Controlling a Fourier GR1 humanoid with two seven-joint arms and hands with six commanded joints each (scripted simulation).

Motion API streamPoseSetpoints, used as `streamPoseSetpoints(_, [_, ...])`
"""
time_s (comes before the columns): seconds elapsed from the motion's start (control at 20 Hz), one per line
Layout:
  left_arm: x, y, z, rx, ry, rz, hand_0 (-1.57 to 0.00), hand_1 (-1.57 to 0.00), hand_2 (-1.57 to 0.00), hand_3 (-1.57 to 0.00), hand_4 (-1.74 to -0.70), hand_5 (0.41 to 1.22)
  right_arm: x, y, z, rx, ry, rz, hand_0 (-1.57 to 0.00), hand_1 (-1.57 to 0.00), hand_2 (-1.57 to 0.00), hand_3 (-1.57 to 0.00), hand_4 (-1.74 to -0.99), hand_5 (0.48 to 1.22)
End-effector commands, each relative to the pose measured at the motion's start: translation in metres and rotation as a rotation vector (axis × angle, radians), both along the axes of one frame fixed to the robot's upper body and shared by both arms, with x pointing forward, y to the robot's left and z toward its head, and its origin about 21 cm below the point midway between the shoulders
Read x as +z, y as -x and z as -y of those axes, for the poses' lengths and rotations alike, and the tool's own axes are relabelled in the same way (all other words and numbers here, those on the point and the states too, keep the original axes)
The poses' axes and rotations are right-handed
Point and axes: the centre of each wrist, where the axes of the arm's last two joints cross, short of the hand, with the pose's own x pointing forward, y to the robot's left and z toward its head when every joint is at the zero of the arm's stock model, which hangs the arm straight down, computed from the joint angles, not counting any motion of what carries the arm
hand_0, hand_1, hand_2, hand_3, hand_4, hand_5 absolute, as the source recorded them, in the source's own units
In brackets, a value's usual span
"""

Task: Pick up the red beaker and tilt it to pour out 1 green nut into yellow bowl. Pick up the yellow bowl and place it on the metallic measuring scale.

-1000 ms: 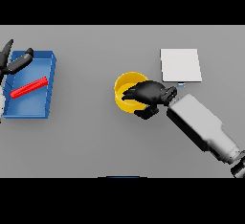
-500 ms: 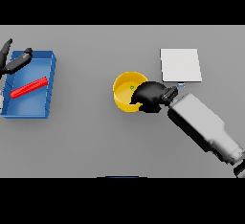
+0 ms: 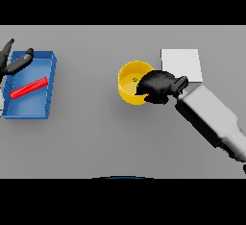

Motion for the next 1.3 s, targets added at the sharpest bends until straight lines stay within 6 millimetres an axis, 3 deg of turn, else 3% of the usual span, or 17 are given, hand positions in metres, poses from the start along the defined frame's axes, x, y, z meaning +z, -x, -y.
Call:
streamPoseSetpoints(0.0, [0.001, 0.001, -0.002, 0.004, 0.003, -0.003, 0.0, 0.0, 0.0, 0.0, -0.78, 0.702, 0.003, 0.0, 0.005, -0.018, 0.004, 0.009, -1.56, -1.56, -1.45, -1.2, -1.736, 1.218])
streamPoseSetpoints(0.3, [0.007, -0.005, -0.003, 0.005, 0.016, -0.005, 0.0, 0.0, 0.0, 0.0, -0.8, 0.704, 0.021, 0.007, 0.001, -0.079, -0.009, 0.067, -1.52, -1.57, -1.52, -1.18, -1.74, 1.219])
streamPoseSetpoints(0.75, [0.009, 0.001, -0.001, 0.029, 0.046, -0.02, 0.0, 0.0, 0.0, 0.0, -0.84, 0.739, 0.042, -0.027, 0.055, -0.259, -0.022, 0.201, -1.56, -1.57, -1.54, -1.15, -1.741, 1.221])
streamPoseSetpoints(1.25, [0.01, 0.008, 0.003, 0.06, 0.041, -0.046, 0.0, 0.0, 0.0, 0.0, -0.86, 0.784, 0.01, -0.061, 0.102, -0.446, -0.018, 0.205, -1.57, -1.57, -1.48, -1.21, -1.741, 1.221])
